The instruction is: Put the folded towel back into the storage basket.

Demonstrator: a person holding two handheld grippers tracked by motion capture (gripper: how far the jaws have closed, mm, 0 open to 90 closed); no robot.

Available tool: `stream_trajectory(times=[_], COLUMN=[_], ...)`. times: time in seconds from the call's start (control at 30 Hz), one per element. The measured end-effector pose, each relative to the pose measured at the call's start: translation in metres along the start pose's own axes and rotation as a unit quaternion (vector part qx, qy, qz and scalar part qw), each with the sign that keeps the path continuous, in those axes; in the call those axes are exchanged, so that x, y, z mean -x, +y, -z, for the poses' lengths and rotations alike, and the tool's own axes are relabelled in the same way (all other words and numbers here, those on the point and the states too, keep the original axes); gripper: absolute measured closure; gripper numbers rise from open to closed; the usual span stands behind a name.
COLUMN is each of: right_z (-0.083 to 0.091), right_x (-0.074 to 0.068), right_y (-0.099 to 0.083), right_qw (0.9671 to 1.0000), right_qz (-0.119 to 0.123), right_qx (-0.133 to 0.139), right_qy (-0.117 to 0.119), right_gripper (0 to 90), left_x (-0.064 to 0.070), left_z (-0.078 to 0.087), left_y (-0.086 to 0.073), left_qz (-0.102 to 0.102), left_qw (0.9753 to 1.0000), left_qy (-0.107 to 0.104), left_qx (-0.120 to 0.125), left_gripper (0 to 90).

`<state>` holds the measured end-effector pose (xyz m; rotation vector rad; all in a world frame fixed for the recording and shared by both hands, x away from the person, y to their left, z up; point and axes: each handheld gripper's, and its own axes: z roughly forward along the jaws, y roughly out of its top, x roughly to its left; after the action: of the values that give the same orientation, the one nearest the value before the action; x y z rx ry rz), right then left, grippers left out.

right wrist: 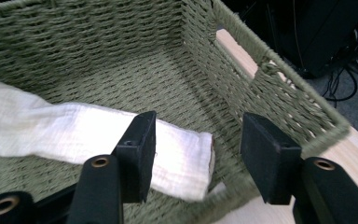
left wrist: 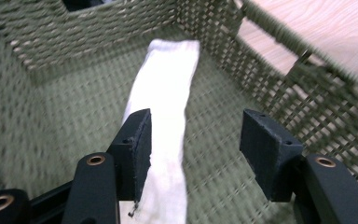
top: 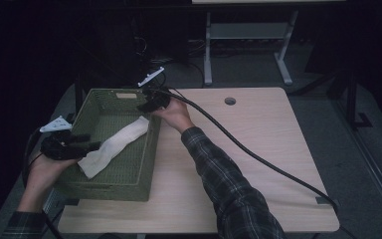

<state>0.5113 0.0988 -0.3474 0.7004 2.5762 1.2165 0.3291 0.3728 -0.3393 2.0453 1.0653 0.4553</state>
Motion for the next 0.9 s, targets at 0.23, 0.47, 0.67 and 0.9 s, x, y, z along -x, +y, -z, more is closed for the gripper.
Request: stream_trajectory(times=[0.23, 0.47, 0.67, 0.9], right_z=[0.028, 0.069, 0.102, 0.140], right_x=[0.004, 0.021, 0.030, 0.040], right_y=[-0.010, -0.037, -0.063, -0.094], right_qw=[0.9999, 0.9995, 0.9987, 0.9975], right_qz=[-0.010, -0.019, -0.034, -0.048], right_qx=[0.010, 0.019, 0.027, 0.034], right_qy=[0.003, -0.014, -0.027, -0.039], right_gripper=[39.4, 33.2, 30.4, 28.2], left_x=[0.018, 0.049, 0.078, 0.113], left_z=[-0.007, -0.028, -0.049, -0.073], left_y=[0.020, 0.048, 0.070, 0.090], left_qz=[-0.002, -0.014, -0.032, -0.050], left_qw=[0.9998, 0.9993, 0.9985, 0.9968], left_qy=[-0.010, -0.026, -0.039, -0.059], left_qx=[0.017, 0.024, 0.021, 0.021], left_gripper=[38.5, 31.9, 27.3, 26.1])
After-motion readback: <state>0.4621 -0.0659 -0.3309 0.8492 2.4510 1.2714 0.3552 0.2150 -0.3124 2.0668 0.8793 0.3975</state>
